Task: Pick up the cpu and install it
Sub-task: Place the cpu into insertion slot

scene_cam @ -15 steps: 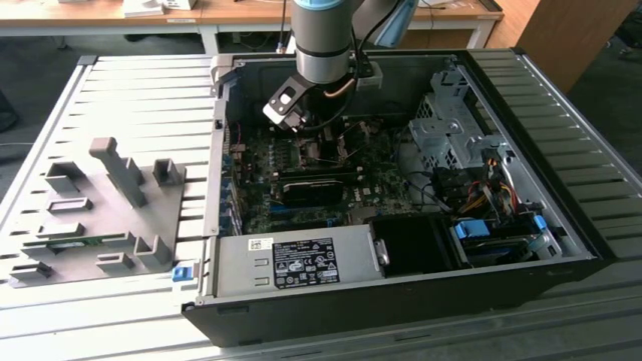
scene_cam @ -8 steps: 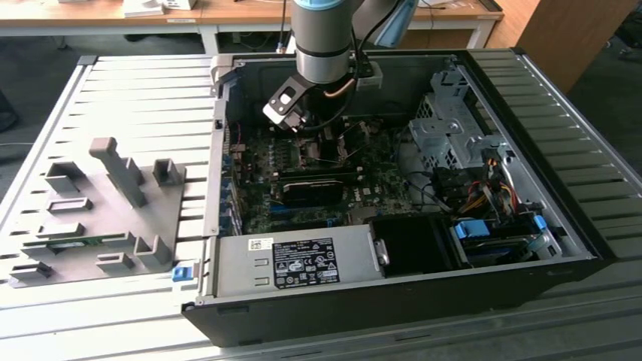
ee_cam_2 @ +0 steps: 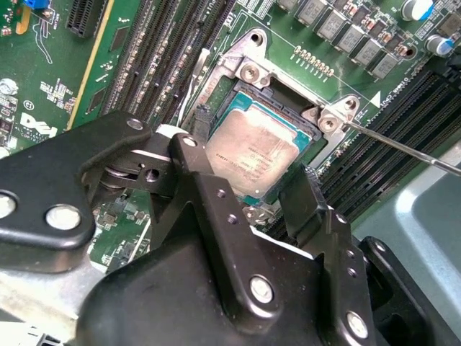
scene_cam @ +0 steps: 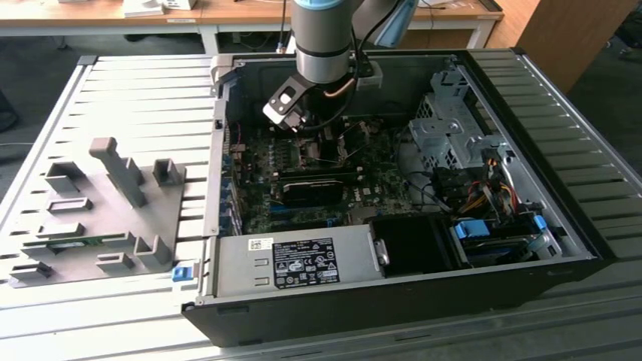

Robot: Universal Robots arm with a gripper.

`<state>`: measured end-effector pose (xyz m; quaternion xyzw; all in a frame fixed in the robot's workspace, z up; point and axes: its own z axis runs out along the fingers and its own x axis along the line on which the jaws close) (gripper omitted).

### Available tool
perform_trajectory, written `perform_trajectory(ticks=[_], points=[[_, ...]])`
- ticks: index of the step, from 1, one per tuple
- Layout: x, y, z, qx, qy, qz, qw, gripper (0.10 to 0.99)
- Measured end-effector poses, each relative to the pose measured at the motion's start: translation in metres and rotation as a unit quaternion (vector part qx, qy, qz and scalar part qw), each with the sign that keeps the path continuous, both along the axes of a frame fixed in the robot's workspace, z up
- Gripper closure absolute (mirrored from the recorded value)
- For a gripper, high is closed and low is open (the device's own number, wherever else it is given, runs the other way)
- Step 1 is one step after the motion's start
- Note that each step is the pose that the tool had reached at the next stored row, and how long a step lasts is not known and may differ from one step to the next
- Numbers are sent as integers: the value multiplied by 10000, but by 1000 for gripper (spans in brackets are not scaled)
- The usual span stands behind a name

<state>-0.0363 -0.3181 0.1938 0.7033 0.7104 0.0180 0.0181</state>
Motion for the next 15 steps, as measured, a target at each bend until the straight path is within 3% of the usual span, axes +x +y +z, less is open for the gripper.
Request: perform_trajectory(ticks=[2, 5, 15], points=[[0, 0, 19, 0, 0, 0, 10000, 439], [0, 0, 35, 0, 0, 0, 10000, 561], [0, -9, 29, 0, 3, -8, 10000, 561]])
